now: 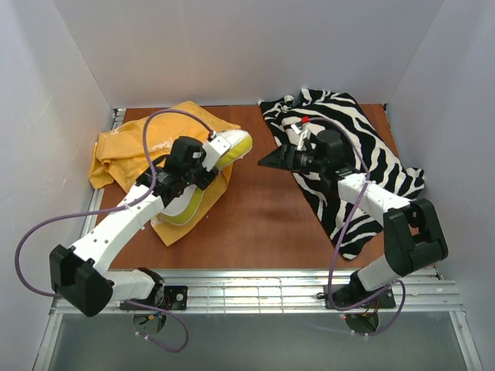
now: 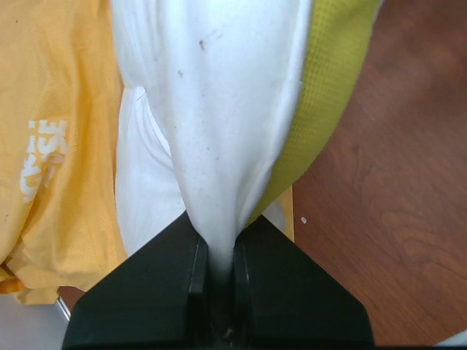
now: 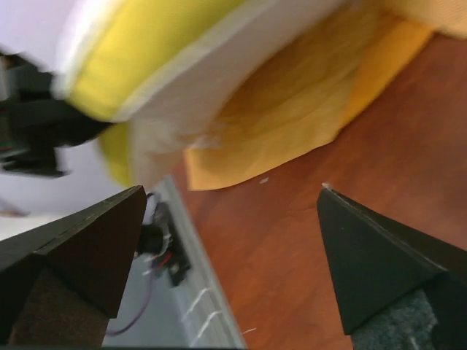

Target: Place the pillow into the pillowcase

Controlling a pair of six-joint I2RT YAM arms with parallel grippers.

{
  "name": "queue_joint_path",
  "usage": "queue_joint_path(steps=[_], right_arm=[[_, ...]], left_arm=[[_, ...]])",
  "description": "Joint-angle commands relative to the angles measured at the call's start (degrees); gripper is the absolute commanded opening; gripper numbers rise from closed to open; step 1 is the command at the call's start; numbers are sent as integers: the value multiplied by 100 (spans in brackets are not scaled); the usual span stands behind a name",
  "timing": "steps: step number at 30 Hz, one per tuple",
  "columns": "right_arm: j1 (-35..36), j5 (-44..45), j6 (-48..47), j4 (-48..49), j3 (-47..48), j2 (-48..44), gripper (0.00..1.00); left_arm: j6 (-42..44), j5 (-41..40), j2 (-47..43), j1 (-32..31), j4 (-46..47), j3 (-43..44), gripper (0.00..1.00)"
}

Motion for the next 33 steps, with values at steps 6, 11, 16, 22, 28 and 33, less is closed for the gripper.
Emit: queue_joint_path(steps=[6, 11, 16, 22, 28, 33], right_arm=[[121, 1206, -1099, -869, 1216, 1763, 96], [491, 1521, -1116, -729, 2186, 2723, 99], [737, 2276, -722, -781, 2749, 3577, 99], [948, 2137, -204, -404, 3328, 4587, 99], [1098, 1657, 385, 500, 3471, 5335, 67], [861, 419, 850, 1747, 2666, 4934, 1]], left_arm=[[-308, 1221, -556, 127, -809, 1001, 0], [-458, 1370, -600, 188, -879, 1221, 0], [-766, 1694, -591, 215, -914, 1476, 0], [-1002, 1994, -679, 241, -1028, 1696, 0], [-1169, 2109, -758, 259, -958, 1652, 0], [-1424, 1348, -837, 347, -626, 995, 0]])
